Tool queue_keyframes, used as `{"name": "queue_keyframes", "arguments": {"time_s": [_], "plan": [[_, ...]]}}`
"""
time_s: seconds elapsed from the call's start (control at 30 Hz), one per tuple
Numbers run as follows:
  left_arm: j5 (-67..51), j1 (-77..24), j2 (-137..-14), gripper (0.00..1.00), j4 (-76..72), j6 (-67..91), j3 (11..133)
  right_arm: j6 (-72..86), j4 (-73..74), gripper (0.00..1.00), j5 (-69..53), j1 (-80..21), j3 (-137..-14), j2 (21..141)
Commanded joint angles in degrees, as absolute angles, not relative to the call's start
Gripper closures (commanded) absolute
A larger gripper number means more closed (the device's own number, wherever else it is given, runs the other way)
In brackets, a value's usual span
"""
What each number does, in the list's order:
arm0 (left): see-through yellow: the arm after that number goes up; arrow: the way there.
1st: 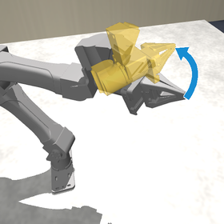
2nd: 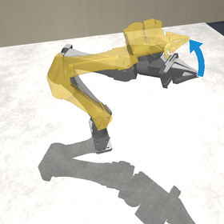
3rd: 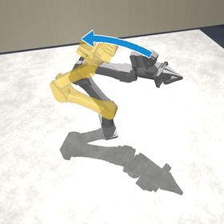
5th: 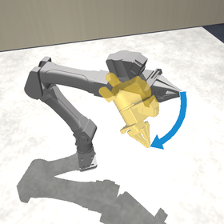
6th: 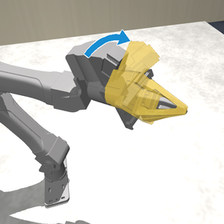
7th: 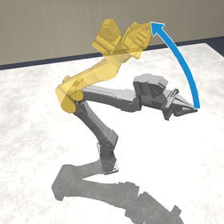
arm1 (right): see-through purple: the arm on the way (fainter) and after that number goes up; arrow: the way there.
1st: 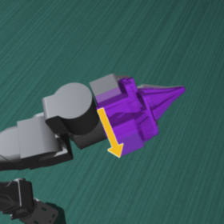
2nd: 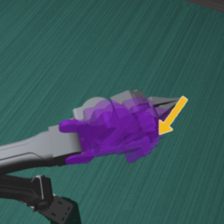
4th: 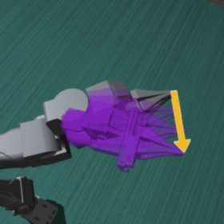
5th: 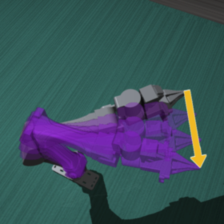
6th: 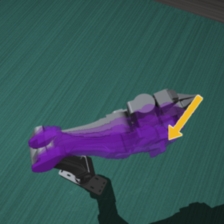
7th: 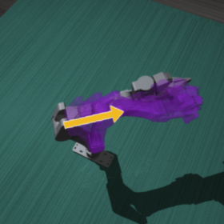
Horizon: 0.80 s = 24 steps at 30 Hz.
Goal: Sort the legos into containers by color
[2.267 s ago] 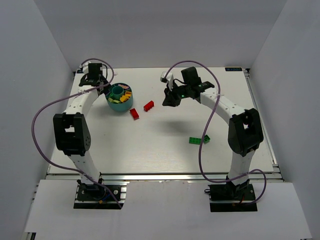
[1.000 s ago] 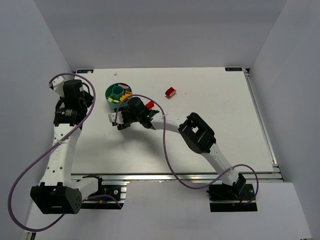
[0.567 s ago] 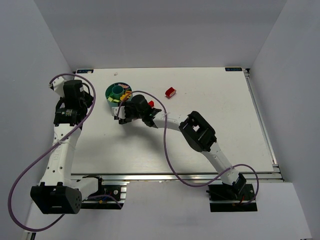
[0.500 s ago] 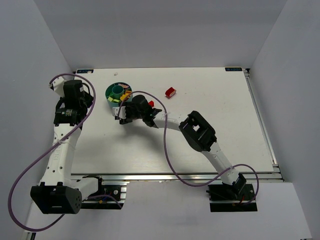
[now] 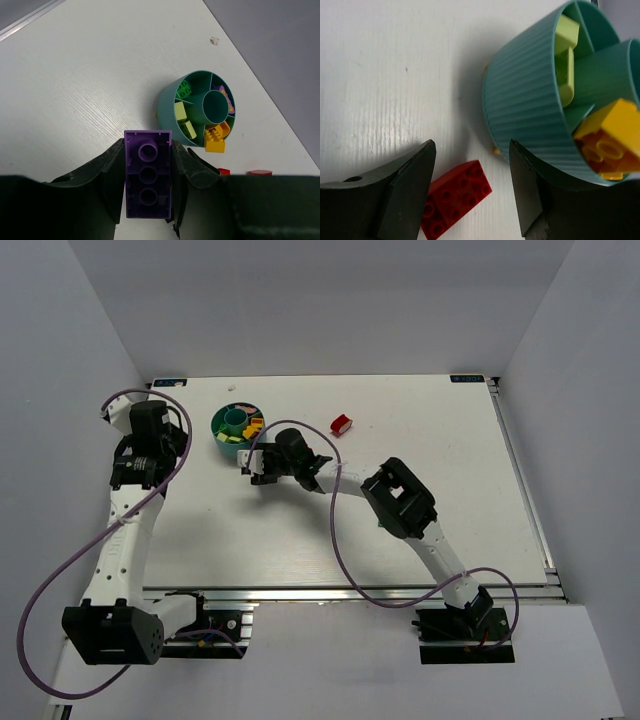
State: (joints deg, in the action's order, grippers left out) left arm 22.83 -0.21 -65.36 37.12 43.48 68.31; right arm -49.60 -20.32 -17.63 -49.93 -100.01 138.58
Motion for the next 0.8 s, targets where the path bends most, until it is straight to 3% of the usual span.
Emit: {"name": "queue_keyframes", "arguments": {"time_s": [0.0,0.3,0.47,0.57,0.6,0.7,0.77], "plan": [[21.53,-0.09,-64.95,1.00,36.04,44.56,67.15,-48.87,-23.20,0.34,-16.70,-48.78,-98.97,135.53],[20.13,-0.09,-66.00,1.00,34.72,45.09,66.45,-48.08,-22.68,0.35,-16.52,-46.23,-98.27,134.48],[17.77,-0.09,-66.88,1.00,32.01,45.18,65.83,-49.48,-19.52,0.41,-29.34,-44.47,-93.44,127.37],[12.77,-0.09,-69.69,1.00,27.53,42.81,66.53,-48.87,-16.36,0.54,-34.26,-43.77,-92.20,124.02],[11.61,-0.09,-70.92,1.00,26.55,41.32,67.14,-48.17,-15.22,0.69,-35.32,-43.51,-92.37,123.40],[7.57,-0.09,-76.36,1.00,21.81,37.98,69.60,-44.04,-11.43,1.00,-38.40,-42.54,-92.64,120.51],[5.55,-0.09,-81.00,1.00,17.52,36.48,70.75,-41.33,-11.42,1.00,-39.37,-41.93,-90.36,117.43]]}}
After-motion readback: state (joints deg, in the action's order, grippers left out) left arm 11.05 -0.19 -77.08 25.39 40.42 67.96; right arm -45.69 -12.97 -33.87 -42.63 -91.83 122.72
